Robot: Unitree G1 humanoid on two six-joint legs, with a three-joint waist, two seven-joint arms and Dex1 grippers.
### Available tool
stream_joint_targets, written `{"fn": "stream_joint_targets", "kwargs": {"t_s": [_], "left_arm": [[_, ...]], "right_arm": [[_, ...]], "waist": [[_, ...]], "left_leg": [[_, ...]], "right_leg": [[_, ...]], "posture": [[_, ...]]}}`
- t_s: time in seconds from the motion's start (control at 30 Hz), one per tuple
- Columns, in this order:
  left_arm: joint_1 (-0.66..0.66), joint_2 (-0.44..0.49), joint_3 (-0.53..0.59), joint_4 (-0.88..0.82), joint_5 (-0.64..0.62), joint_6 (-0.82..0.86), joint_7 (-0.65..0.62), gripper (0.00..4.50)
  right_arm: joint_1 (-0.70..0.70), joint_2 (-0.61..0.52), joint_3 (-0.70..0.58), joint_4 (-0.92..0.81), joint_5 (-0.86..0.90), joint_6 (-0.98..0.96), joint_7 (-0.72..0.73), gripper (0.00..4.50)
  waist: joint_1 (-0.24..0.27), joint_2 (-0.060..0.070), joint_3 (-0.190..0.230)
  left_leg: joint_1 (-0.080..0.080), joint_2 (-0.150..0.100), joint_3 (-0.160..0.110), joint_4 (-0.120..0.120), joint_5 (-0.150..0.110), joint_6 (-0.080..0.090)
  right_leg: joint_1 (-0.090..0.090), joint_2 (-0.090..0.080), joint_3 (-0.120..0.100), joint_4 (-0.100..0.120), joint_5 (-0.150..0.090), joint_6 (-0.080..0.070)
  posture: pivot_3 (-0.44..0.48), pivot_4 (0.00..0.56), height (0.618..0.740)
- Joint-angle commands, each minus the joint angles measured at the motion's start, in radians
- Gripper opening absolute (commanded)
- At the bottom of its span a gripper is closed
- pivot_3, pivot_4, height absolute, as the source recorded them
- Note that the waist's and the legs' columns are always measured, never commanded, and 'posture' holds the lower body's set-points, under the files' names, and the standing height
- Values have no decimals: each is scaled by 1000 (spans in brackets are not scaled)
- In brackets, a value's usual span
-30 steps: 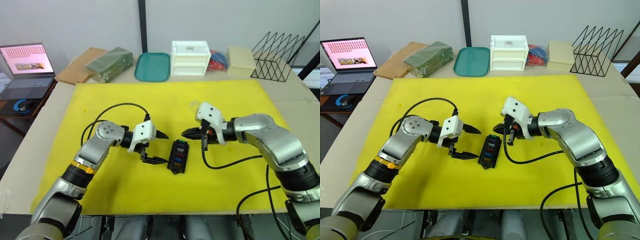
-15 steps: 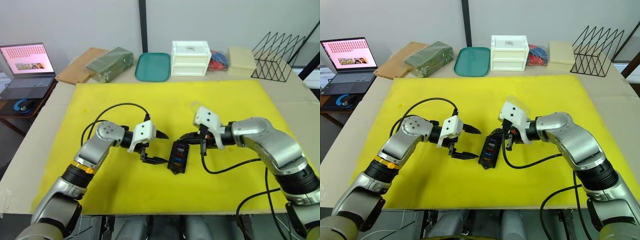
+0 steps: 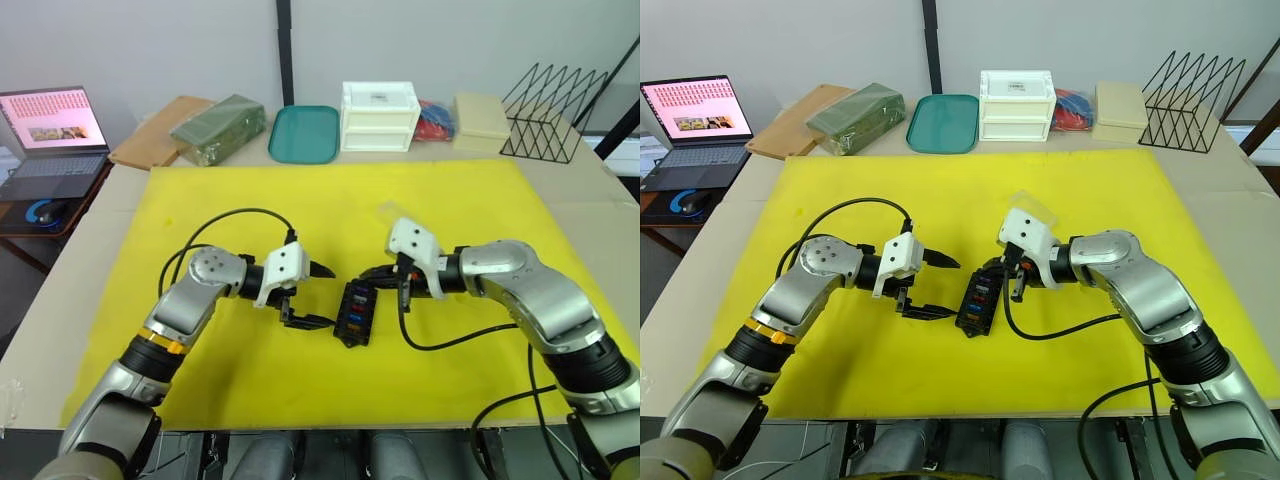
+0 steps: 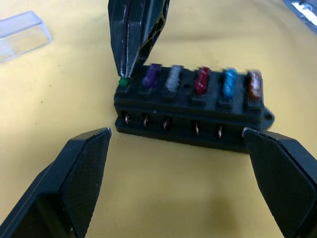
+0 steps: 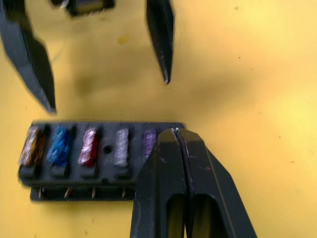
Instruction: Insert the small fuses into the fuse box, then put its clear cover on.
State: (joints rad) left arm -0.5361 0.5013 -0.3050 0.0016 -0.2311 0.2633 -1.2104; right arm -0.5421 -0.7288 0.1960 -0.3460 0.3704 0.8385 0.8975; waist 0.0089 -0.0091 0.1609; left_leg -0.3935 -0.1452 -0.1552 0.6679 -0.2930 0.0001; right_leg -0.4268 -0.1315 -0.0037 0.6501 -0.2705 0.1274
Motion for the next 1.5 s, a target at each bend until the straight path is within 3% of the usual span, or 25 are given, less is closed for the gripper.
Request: {"fn": "stream_joint_targets", "kwargs": {"t_s": [0.03,0.3,0.4,0.6,0.8,0.93,1.07,1.2,1.3,1.5], "left_arm": [[37,10,84,-121,-58,90,77,4500],[239,46,253,-407,-174,337,271,4500],[365,74,311,-508,-188,386,338,4500],[528,94,391,-549,-198,369,404,4500],[569,23,372,-598,-203,348,500,4500],[565,15,337,-605,-192,334,515,4500],[507,18,307,-575,-192,312,505,4500],[442,36,255,-536,-174,281,468,4500],[434,58,245,-523,-174,260,441,4500],[433,67,227,-508,-163,224,426,4500]], "right_arm": [[12,52,-147,-148,59,48,-113,19],[251,139,-371,-460,94,148,-352,19],[478,153,-438,-558,70,141,-401,530],[693,192,-461,-621,19,82,-489,2516],[743,228,-437,-597,-26,11,-550,4443],[670,214,-446,-548,-22,0,-552,4443],[477,137,-439,-397,-8,17,-507,4443],[174,39,-347,-118,11,56,-387,4443],[-5,-32,-189,94,-61,40,-293,4443],[-324,27,-47,539,-117,-9,-159,4443]], "waist": [[1,0,0],[4,0,0],[5,0,0],[5,2,-1],[7,2,-1],[3,3,-2],[5,3,-2],[3,3,-2],[-1,3,-2],[-5,3,-2]], "left_leg": [[0,0,0,0,0,0],[0,0,0,0,0,0],[1,0,0,-1,0,0],[4,0,1,-2,1,-1],[4,0,1,-1,1,-1],[4,1,1,-2,1,-2],[5,1,1,-2,1,-2],[5,1,3,-1,1,-2],[5,2,3,-5,1,-2],[3,2,4,-3,1,-1]], "right_leg": [[0,0,0,0,0,0],[1,0,1,0,0,0],[1,0,1,0,0,0],[2,1,2,1,0,0],[4,1,2,1,0,0],[4,2,2,1,0,0],[4,3,2,1,0,0],[4,3,2,1,0,0],[3,2,2,-1,0,0],[1,2,2,-1,0,0]], "posture": [[0,150,740],[0,150,740],[0,150,740],[0,150,740],[0,150,740],[0,150,740],[0,150,740],[0,150,740],[0,150,740],[0,150,740]]}}
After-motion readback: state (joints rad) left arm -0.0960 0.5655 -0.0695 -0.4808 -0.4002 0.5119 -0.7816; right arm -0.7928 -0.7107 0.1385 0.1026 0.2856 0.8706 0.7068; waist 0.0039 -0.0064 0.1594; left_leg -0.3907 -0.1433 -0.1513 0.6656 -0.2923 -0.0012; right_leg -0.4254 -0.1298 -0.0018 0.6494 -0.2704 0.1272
